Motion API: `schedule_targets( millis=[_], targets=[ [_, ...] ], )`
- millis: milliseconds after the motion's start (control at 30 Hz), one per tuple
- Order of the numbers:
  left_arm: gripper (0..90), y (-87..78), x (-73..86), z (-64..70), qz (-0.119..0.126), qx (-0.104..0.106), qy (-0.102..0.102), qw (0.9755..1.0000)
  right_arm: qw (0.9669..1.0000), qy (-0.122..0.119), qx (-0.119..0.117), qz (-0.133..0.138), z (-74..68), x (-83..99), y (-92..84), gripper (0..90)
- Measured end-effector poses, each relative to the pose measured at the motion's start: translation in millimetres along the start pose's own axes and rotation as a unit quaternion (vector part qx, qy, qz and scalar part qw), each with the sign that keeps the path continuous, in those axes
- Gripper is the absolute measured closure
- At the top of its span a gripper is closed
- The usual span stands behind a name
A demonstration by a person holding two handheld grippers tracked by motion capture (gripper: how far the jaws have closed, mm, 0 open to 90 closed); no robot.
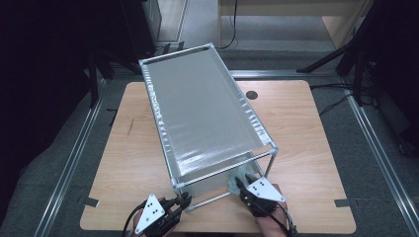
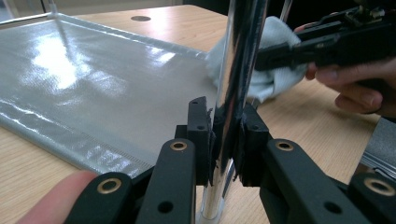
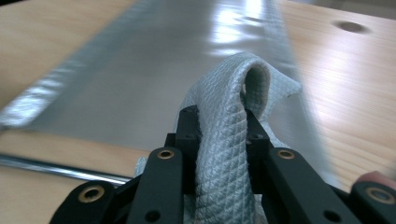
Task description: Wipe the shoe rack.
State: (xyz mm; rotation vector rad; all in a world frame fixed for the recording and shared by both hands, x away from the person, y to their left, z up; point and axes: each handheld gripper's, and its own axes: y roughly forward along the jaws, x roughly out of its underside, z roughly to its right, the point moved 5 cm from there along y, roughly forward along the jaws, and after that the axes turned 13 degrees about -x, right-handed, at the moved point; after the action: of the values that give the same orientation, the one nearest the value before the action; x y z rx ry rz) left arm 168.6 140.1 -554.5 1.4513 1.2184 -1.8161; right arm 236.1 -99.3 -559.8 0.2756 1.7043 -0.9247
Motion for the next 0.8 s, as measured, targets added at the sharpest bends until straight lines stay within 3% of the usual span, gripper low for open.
schedule_targets(
  millis=[67, 100, 133, 200, 333, 433, 467, 533, 633, 733, 800],
  targets=[
    [79.5, -0.3, 0.0, -0.3, 0.0, 0.001, 0.0, 1.0, 0.9996, -0.003, -0.026, -0.009, -6.5, 0.6, 5.6, 68.7],
    [79.5, -0.8, 0.3, -0.4, -0.001, 0.001, 0.002, 1.0, 0.9996, -0.003, -0.026, -0.009, -6.5, 0.6, 5.6, 68.7],
    [78.7, -2.5, 0.4, -1.2, -0.002, -0.003, 0.006, 1.0, 0.9997, 0.0, -0.013, -0.021, -2.0, 2.8, 6.4, 57.3],
    [76.4, -5.9, -0.7, -2.9, 0.0, 0.0, 0.002, 1.0, 0.9995, 0.014, 0.005, -0.027, 4.6, 2.3, 0.5, 47.5],
    [74.4, -10.8, -2.5, -6.0, 0.004, 0.006, -0.001, 1.0, 0.9998, 0.002, 0.011, -0.014, 8.7, -5.2, -21.8, 43.7],
    [75.2, -11.8, -2.8, -6.4, 0.005, 0.003, 0.001, 1.0, 0.9994, 0.006, 0.014, -0.031, 9.4, -3.2, -29.7, 42.8],
    [76.3, -11.8, -2.8, -6.4, 0.005, 0.003, 0.001, 1.0, 0.9989, 0.015, 0.007, -0.044, 9.8, -0.4, -28.9, 43.6],
    [78.7, -11.9, -2.6, -5.7, 0.004, 0.003, 0.005, 1.0, 0.9967, 0.027, -0.018, -0.074, 10.0, 8.3, -22.5, 54.4],
    [80.0, -12.0, -2.5, -4.4, 0.003, 0.0, 0.01, 1.0, 0.9955, 0.016, -0.013, -0.092, 12.1, 16.9, -15.6, 76.4],
    [80.4, -12.0, -2.8, -4.1, 0.004, 0.0, 0.01, 0.9999, 0.9969, 0.021, 0.039, -0.066, 21.5, 7.3, -18.3, 80.8],
    [80.1, -11.9, -3.2, -4.7, 0.005, 0.002, 0.006, 1.0, 0.9952, 0.019, 0.082, -0.049, 29.0, 1.3, -22.3, 81.1]
  ],
)
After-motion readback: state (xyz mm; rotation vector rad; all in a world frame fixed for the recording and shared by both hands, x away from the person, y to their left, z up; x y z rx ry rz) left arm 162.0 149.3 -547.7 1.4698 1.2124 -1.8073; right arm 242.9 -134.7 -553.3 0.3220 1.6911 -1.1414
